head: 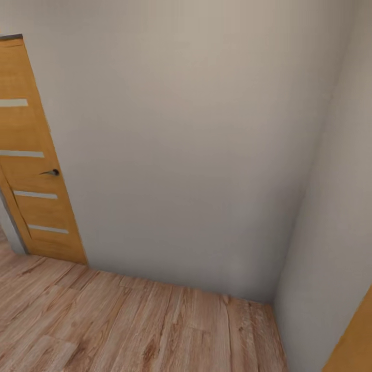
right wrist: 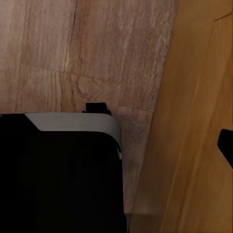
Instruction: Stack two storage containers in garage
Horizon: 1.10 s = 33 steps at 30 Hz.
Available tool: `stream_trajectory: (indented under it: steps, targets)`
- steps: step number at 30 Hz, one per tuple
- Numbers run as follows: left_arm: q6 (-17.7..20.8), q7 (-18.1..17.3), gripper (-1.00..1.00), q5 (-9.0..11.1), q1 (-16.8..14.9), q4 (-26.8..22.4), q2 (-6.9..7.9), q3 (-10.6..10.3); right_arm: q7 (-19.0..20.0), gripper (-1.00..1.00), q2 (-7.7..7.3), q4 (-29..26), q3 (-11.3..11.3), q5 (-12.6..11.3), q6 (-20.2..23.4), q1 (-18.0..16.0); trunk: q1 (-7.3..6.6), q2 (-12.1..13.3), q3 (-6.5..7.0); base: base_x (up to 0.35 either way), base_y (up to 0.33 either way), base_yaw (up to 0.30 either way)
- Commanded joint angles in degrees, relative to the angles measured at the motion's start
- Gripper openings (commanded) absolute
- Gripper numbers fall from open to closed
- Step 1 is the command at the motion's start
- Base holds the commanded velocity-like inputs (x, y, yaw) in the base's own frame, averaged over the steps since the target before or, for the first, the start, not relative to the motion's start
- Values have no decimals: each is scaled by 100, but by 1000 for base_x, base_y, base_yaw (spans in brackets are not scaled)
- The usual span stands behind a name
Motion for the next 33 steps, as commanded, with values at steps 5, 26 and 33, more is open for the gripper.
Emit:
stream_trajectory:
  steps: [5, 26, 33]
  targets:
    - [-16, 14, 100, 1, -5, 12, -2, 7, -2, 100, 5, 17, 46, -49, -31, -7, 0, -4, -7, 93, 0, 269]
    - [-13, 14, 100, 8, -5, 16, -2, 7, -2, 100, 5, 17, 46, -49, -39, -6, 0, -4, -7, 313, 0, 127]
    - [-16, 14, 100, 8, -5, 17, -2, 7, -2, 100, 5, 17, 46, -44, -39, -4, 0, -4, -7, 322, 0, 266]
